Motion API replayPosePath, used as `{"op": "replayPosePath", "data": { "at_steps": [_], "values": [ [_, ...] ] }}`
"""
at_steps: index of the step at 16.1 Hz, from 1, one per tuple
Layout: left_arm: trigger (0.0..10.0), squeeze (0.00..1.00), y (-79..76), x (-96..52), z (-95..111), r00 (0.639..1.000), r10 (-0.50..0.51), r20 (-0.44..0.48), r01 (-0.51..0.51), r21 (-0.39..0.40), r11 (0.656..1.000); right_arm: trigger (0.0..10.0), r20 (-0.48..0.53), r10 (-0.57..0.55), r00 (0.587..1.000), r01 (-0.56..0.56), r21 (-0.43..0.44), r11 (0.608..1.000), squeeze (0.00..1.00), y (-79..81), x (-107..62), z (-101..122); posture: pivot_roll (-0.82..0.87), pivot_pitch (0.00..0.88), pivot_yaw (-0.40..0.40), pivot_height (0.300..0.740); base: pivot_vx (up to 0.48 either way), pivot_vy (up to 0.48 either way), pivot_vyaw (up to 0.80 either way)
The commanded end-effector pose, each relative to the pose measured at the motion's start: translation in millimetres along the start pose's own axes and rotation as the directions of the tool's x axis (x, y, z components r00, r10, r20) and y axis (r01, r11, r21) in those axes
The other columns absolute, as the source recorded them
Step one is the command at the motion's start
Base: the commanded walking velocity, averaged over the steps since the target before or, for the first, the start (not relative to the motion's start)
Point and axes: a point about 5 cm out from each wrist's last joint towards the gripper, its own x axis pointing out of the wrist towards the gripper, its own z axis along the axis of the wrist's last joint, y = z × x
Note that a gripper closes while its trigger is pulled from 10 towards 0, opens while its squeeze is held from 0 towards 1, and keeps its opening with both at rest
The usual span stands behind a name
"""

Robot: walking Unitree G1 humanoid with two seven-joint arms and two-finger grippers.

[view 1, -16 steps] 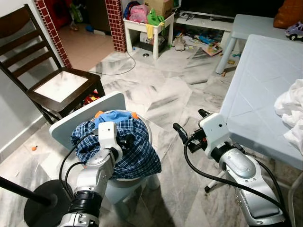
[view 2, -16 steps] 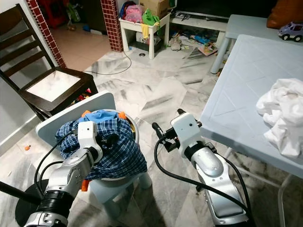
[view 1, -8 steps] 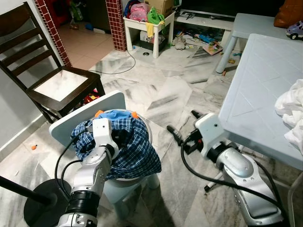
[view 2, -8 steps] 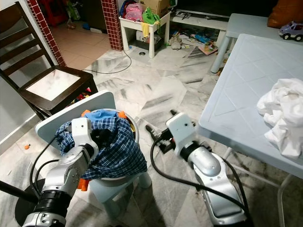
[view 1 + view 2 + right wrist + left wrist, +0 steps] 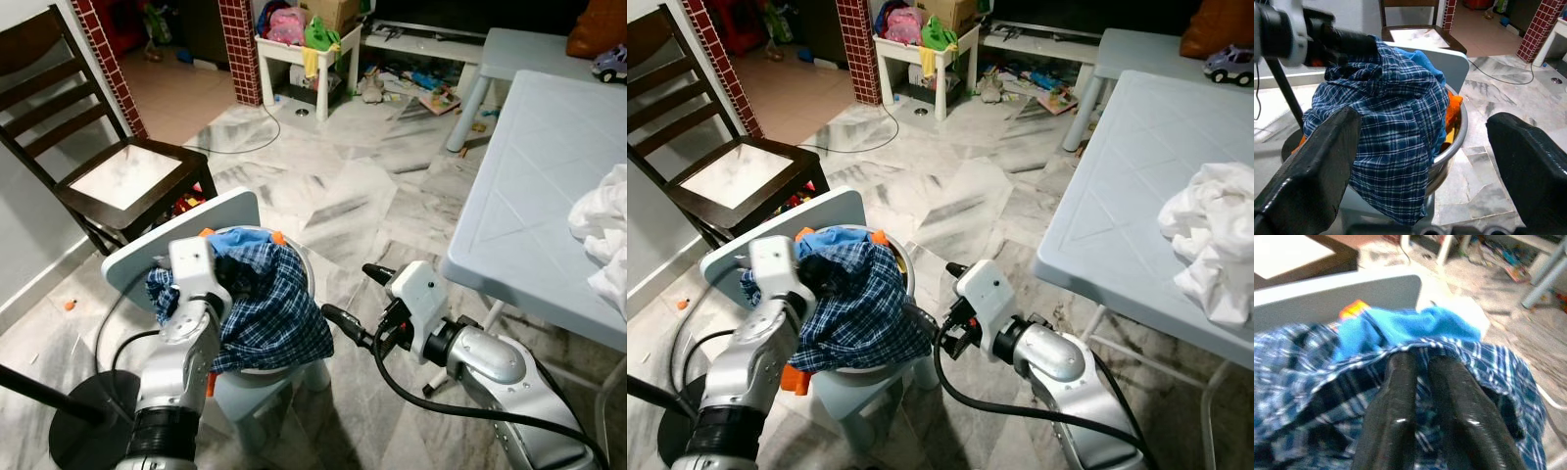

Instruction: Hang hanger

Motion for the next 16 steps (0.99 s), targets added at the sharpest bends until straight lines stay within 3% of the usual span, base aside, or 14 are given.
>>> {"op": "replayPosePath", "data": {
  "at_steps": [1, 6, 8, 9, 10, 11, 13, 14, 16],
  "values": [
    [0.0, 0.00, 3.6, -5.4, 8.0, 0.999, 0.034, 0.035, -0.034, 0.015, 0.999, 10.0, 0.009, -0.009, 1.000, 0.009, -0.013, 1.000, 0.00, -2.2, 1.0, 3.8, -0.12, 0.083, 0.037, 0.740, 0.000, 0.000, 0.00],
    [0.0, 0.00, 14.5, -18.7, 11.8, 0.992, 0.109, 0.067, -0.111, 0.017, 0.994, 10.0, 0.009, -0.030, 1.000, 0.030, -0.020, 0.999, 0.00, -3.6, 2.4, 3.4, -0.11, 0.090, 0.041, 0.740, 0.000, 0.000, 0.00],
    [0.5, 0.00, 12.5, -20.9, 15.1, 0.991, 0.107, 0.086, -0.114, 0.074, 0.991, 10.0, 0.009, -0.038, 0.999, 0.038, -0.028, 0.999, 0.00, -4.5, 2.3, 3.4, -0.11, 0.090, 0.041, 0.740, 0.000, 0.000, 0.00],
    [4.5, 0.00, 10.8, -22.9, 15.6, 0.989, 0.112, 0.092, -0.121, 0.102, 0.987, 10.0, 0.010, -0.041, 0.999, 0.042, -0.028, 0.999, 0.00, -4.6, 2.1, 3.5, -0.11, 0.091, 0.040, 0.740, 0.000, 0.000, 0.00],
    [10.0, 0.00, 7.9, -25.2, 13.3, 0.989, 0.116, 0.090, -0.122, 0.055, 0.991, 10.0, 0.009, -0.045, 0.999, 0.045, -0.033, 0.998, 0.00, -4.8, 2.1, 3.1, -0.11, 0.092, 0.040, 0.740, 0.000, 0.000, 0.00],
    [10.0, 1.00, -2.4, -25.7, 10.3, 0.994, 0.065, 0.092, -0.060, -0.053, 0.997, 10.0, 0.011, -0.046, 0.999, 0.046, -0.035, 0.998, 0.00, -3.5, 3.7, 3.4, -0.11, 0.097, 0.037, 0.740, 0.000, 0.000, 0.00],
    [10.0, 1.00, -10.5, -18.1, 11.0, 0.994, 0.065, 0.090, -0.045, -0.208, 0.977, 10.0, 0.013, -0.036, 0.999, 0.036, -0.049, 0.998, 0.00, -0.8, 5.1, 3.6, -0.11, 0.097, 0.037, 0.740, 0.000, 0.000, 0.00],
    [10.0, 1.00, -11.9, -16.7, 11.1, 0.994, 0.066, 0.085, -0.044, -0.236, 0.971, 10.0, 0.013, -0.033, 0.999, 0.033, -0.053, 0.998, 0.00, 0.0, 5.2, 3.6, -0.11, 0.098, 0.037, 0.740, 0.000, 0.000, 0.00],
    [10.0, 1.00, -15.2, -13.9, 10.2, 0.996, 0.056, 0.072, -0.040, -0.208, 0.977, 10.0, 0.014, -0.033, 0.999, 0.034, -0.062, 0.998, 0.00, 0.6, 4.5, 4.3, -0.12, 0.099, 0.042, 0.740, 0.000, 0.000, 0.00]
  ]
}}
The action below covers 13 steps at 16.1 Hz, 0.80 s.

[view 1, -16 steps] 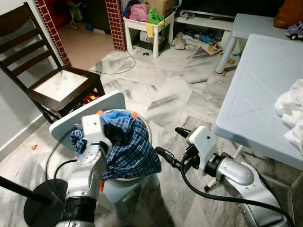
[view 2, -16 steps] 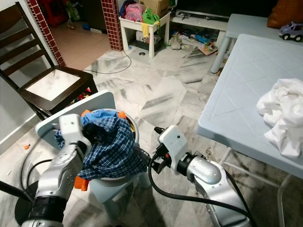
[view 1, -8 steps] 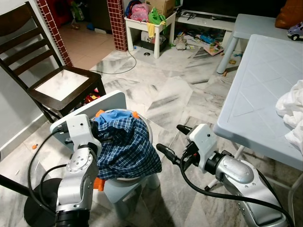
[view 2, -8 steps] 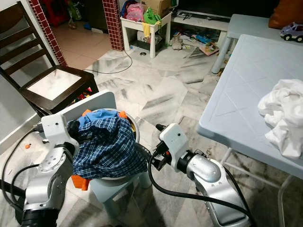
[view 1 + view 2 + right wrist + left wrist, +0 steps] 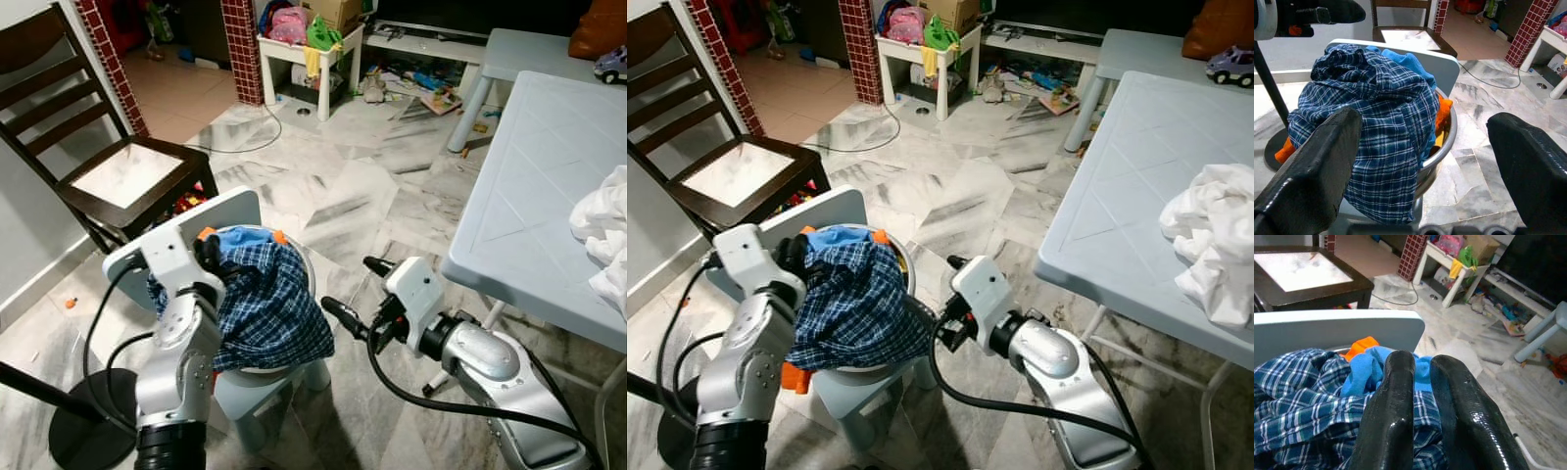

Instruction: Hang hanger

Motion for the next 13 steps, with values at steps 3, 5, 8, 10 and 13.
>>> {"op": "replayPosePath", "data": {
  "at_steps": [3, 5, 8, 10, 13],
  "values": [
    [10.0, 1.00, 3.3, -1.2, -15.1, 0.996, 0.031, -0.080, -0.041, -0.138, 0.990, 10.0, 0.010, -0.005, 1.000, 0.005, -0.016, 1.000, 0.00, 1.0, -1.4, 1.6, -0.12, 0.102, 0.046, 0.740, 0.000, 0.000, 0.00],
    [10.0, 1.00, -6.1, -2.6, -16.4, 0.996, 0.006, -0.094, -0.031, -0.266, 0.963, 10.0, 0.013, 0.001, 1.000, 0.000, -0.018, 1.000, 0.00, 3.4, -0.4, 2.2, -0.12, 0.104, 0.049, 0.740, 0.000, 0.000, 0.00],
    [10.0, 1.00, -16.9, -12.2, -33.2, 0.987, -0.024, -0.159, -0.029, -0.323, 0.946, 10.0, 0.017, -0.002, 1.000, 0.003, -0.023, 1.000, 0.00, 2.8, 0.3, 2.6, -0.11, 0.101, 0.051, 0.740, 0.000, 0.000, 0.00],
    [10.0, 1.00, -12.7, -8.3, -40.1, 0.980, -0.004, -0.201, -0.069, -0.357, 0.932, 10.0, 0.021, -0.002, 1.000, 0.002, -0.026, 1.000, 0.00, 2.4, 1.8, 3.7, -0.12, 0.100, 0.050, 0.740, 0.000, 0.000, 0.00],
    [10.0, 1.00, -9.3, -5.7, -40.8, 0.967, 0.032, -0.254, -0.128, -0.372, 0.919, 10.0, 0.020, 0.005, 1.000, -0.005, -0.029, 1.000, 0.00, 1.8, 0.9, 3.7, -0.12, 0.095, 0.054, 0.740, 0.000, 0.000, 0.00]
  ]
}}
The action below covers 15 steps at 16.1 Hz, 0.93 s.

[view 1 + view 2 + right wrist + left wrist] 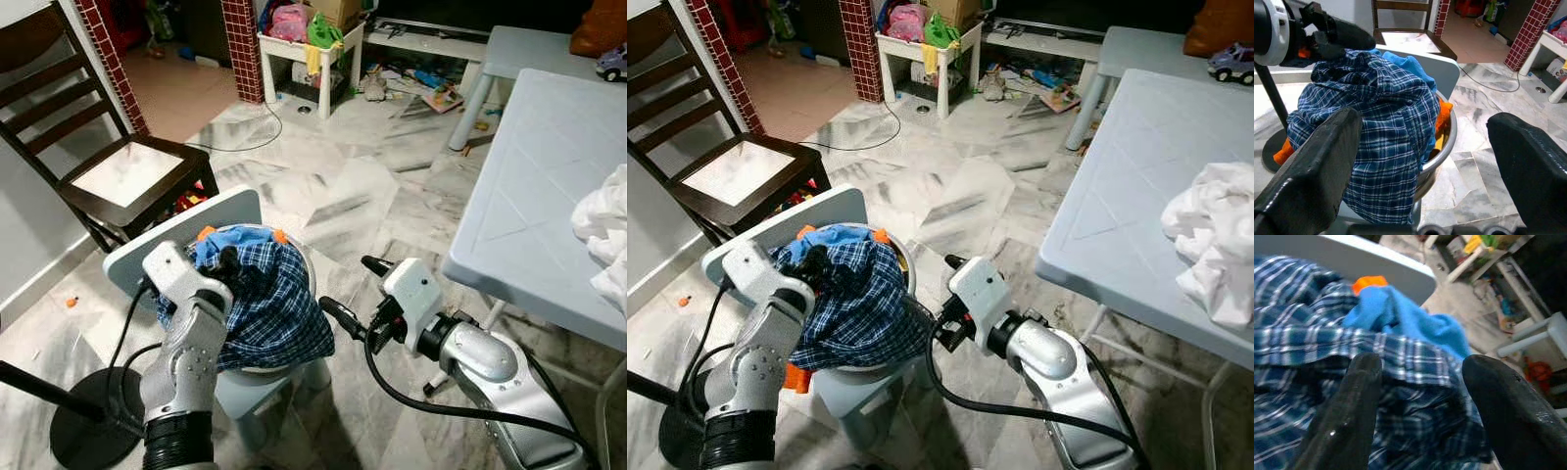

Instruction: Hang hanger

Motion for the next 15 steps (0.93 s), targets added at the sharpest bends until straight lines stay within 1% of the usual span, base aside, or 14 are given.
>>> {"op": "replayPosePath", "data": {
  "at_steps": [1, 2, 3, 4, 5, 6, 8, 9, 10, 15],
  "values": [
    [10.0, 1.00, -4.0, -8.7, -25.2, 0.997, 0.014, -0.076, -0.018, -0.060, 0.998, 10.0, 0.004, 0.001, 1.000, -0.001, -0.013, 1.000, 0.00, -0.6, -0.7, 1.3, -0.12, 0.095, 0.054, 0.740, 0.000, 0.000, 0.00],
    [10.0, 1.00, -1.1, -11.1, -26.2, 0.997, 0.017, -0.077, -0.021, -0.054, 0.998, 10.0, 0.004, -0.003, 1.000, 0.003, -0.012, 1.000, 0.00, -1.4, -0.8, 1.2, -0.12, 0.095, 0.057, 0.740, 0.000, 0.000, 0.00],
    [10.0, 0.54, 7.0, -9.6, -31.4, 0.995, 0.038, -0.097, -0.043, -0.045, 0.998, 10.0, 0.006, -0.005, 1.000, 0.005, -0.011, 1.000, 0.00, -1.0, 0.3, 1.4, -0.12, 0.095, 0.057, 0.740, 0.000, 0.000, 0.00],
    [10.0, 0.00, 8.8, -6.9, -32.8, 0.994, 0.041, -0.105, -0.046, -0.051, 0.998, 10.0, 0.009, -0.002, 1.000, 0.002, -0.012, 1.000, 0.00, 0.0, 1.4, 1.9, -0.12, 0.094, 0.054, 0.740, 0.000, 0.000, 0.00],
    [10.0, 0.00, 8.5, -3.4, -33.0, 0.993, 0.033, -0.109, -0.040, -0.058, 0.998, 10.0, 0.013, 0.003, 1.000, -0.002, -0.014, 1.000, 0.00, 1.5, 2.5, 3.0, -0.13, 0.094, 0.052, 0.740, 0.000, 0.000, 0.00],
    [10.0, 0.00, 5.4, 3.0, -33.4, 0.992, 0.011, -0.123, -0.019, -0.059, 0.998, 10.0, 0.017, 0.008, 1.000, -0.008, -0.016, 1.000, 0.00, 3.0, 2.9, 4.4, -0.13, 0.093, 0.052, 0.740, 0.000, 0.000, 0.00],
    [10.0, 0.00, 1.7, 11.1, -34.2, 0.990, -0.021, -0.140, 0.013, -0.055, 0.998, 10.0, 0.014, 0.007, 1.000, -0.007, -0.024, 1.000, 0.00, 2.3, 1.5, 3.9, -0.14, 0.094, 0.056, 0.740, 0.000, 0.000, 0.00],
    [2.2, 0.00, 2.5, 14.8, -34.2, 0.989, -0.028, -0.144, 0.019, -0.062, 0.998, 10.0, 0.012, 0.000, 1.000, 0.000, -0.028, 1.000, 0.00, 0.8, 0.5, 3.9, -0.14, 0.094, 0.056, 0.740, 0.000, 0.000, 0.00],
    [0.0, 0.00, 3.0, 17.6, -33.8, 0.989, -0.032, -0.145, 0.024, -0.055, 0.998, 10.0, 0.011, -0.008, 1.000, 0.008, -0.027, 1.000, 0.00, -0.2, -0.3, 4.2, -0.15, 0.096, 0.060, 0.740, 0.000, 0.000, 0.00],
    [0.0, 0.00, -0.7, 25.1, -28.3, 0.990, -0.072, -0.120, 0.067, -0.041, 0.997, 10.0, 0.005, -0.011, 1.000, 0.011, -0.028, 1.000, 0.00, 6.2, -1.1, 1.7, -0.15, 0.104, 0.064, 0.740, 0.000, 0.000, 0.00]
  ]
}}
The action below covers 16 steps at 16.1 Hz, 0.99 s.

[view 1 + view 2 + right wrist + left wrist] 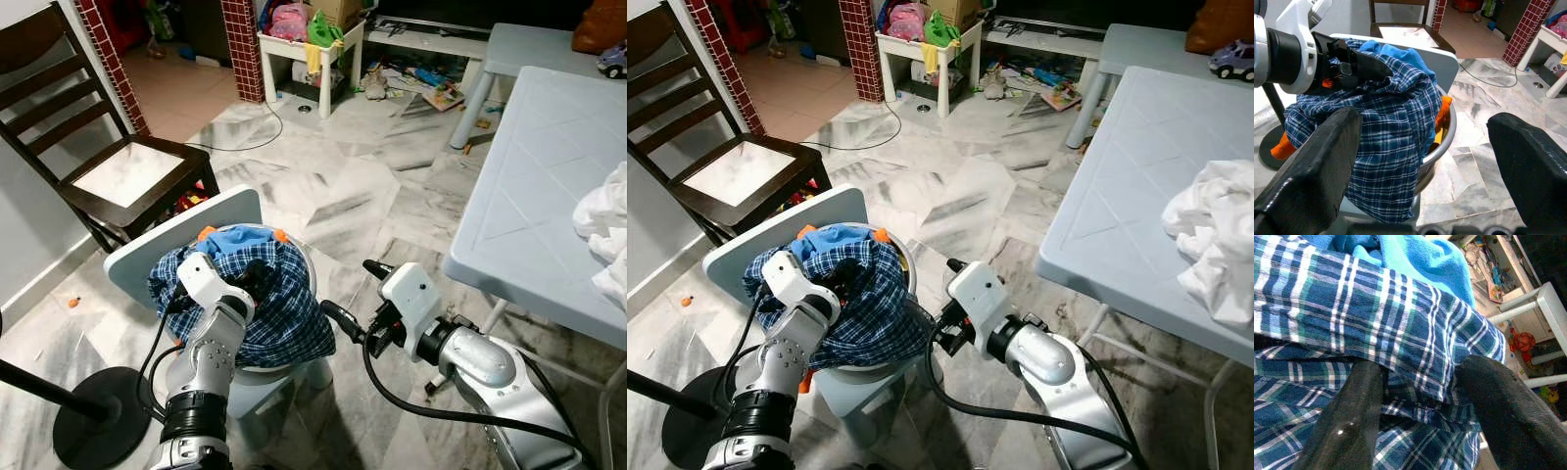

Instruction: Hang hanger

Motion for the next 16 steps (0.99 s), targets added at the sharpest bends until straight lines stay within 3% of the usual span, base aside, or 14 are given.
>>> {"op": "replayPosePath", "data": {
  "at_steps": [1, 12, 16],
  "values": [
    [0.0, 0.00, -1.2, 0.5, 3.1, 1.000, -0.011, 0.012, 0.011, 0.006, 1.000, 10.0, 0.025, 0.005, 1.000, -0.004, -0.024, 1.000, 0.00, 2.2, -0.5, 6.6, -0.15, 0.104, 0.064, 0.740, 0.000, 0.000, 0.00],
    [0.0, 0.00, 1.9, -9.1, -2.2, 0.998, 0.012, 0.060, -0.015, 0.051, 0.999, 10.0, 0.027, 0.007, 1.000, -0.007, -0.020, 1.000, 0.00, -0.9, 1.0, 6.6, -0.14, 0.104, 0.056, 0.740, 0.000, 0.000, 0.00],
    [0.0, 0.00, -6.4, -17.8, 11.8, 0.985, -0.033, 0.171, -0.005, 0.215, 0.977, 10.0, 0.025, 0.007, 1.000, -0.007, -0.015, 1.000, 0.00, 0.4, 1.5, 5.2, -0.14, 0.103, 0.058, 0.740, 0.000, 0.000, 0.00]
  ]
}}
